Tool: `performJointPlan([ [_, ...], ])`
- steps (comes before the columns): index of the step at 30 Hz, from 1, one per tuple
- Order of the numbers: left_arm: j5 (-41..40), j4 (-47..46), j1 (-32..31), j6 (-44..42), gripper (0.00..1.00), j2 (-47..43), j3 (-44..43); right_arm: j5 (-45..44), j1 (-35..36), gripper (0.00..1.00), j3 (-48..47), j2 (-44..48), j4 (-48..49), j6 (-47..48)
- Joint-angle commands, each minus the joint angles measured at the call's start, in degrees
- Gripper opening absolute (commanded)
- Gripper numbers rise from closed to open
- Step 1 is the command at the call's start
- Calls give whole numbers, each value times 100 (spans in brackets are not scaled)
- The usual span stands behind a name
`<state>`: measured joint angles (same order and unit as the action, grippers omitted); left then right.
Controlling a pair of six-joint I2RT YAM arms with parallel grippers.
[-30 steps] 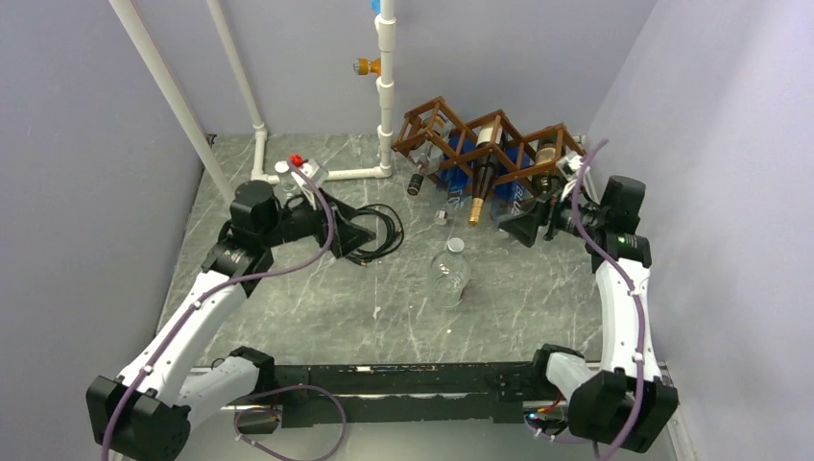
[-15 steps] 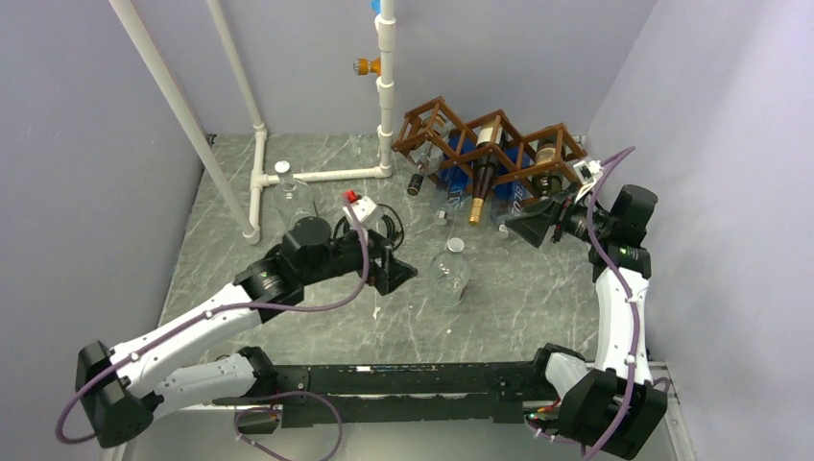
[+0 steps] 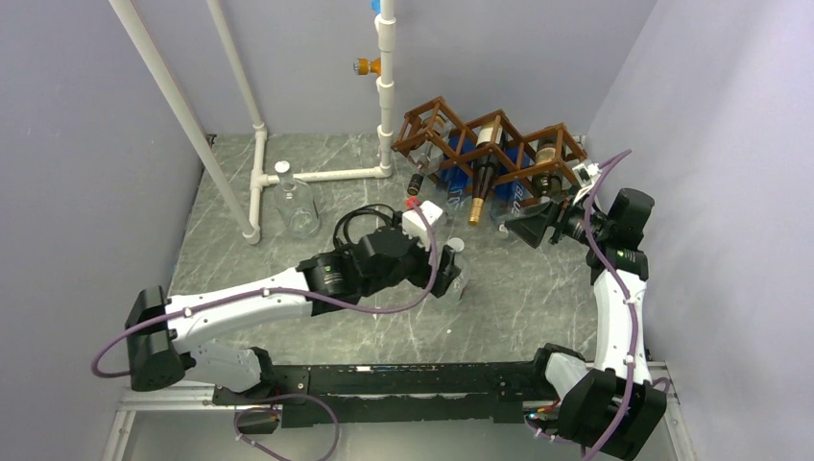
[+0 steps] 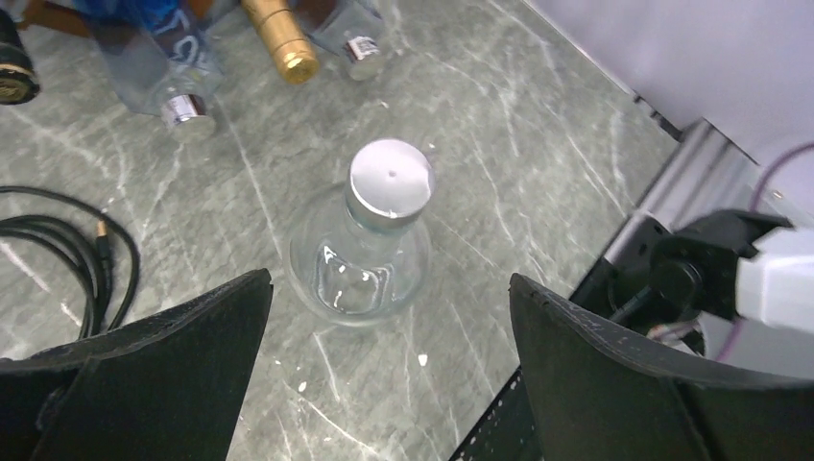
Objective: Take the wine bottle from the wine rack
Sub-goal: Pick up the wine bottle from the center of the board.
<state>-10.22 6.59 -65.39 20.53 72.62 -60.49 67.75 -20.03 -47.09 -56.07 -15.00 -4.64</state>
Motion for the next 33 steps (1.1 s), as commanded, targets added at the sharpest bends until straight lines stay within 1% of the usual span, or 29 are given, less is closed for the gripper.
performJointPlan([
  [1,-1673,504,-368,350,100,489,-828,-7,19,100,24,162,324,-40],
  [9,-2832,1390,-796,529,100,1614,-2006,-15,37,100,25,189,325,-37],
  [13,-3173,1986,-818,733,99,2194,-2692,-38,41,100,25,197,319,-22],
  [17,-3387,2450,-818,865,95,2642,-3232,-54,50,100,24,201,314,-15],
  [22,-3439,2464,-818,917,88,2839,-3319,-68,66,100,16,201,297,6],
  [29,-3418,2125,-792,879,69,2856,-3128,-86,71,100,7,189,286,15],
  [33,-3412,2112,-778,893,63,2907,-3129,-107,78,100,-2,182,266,21],
])
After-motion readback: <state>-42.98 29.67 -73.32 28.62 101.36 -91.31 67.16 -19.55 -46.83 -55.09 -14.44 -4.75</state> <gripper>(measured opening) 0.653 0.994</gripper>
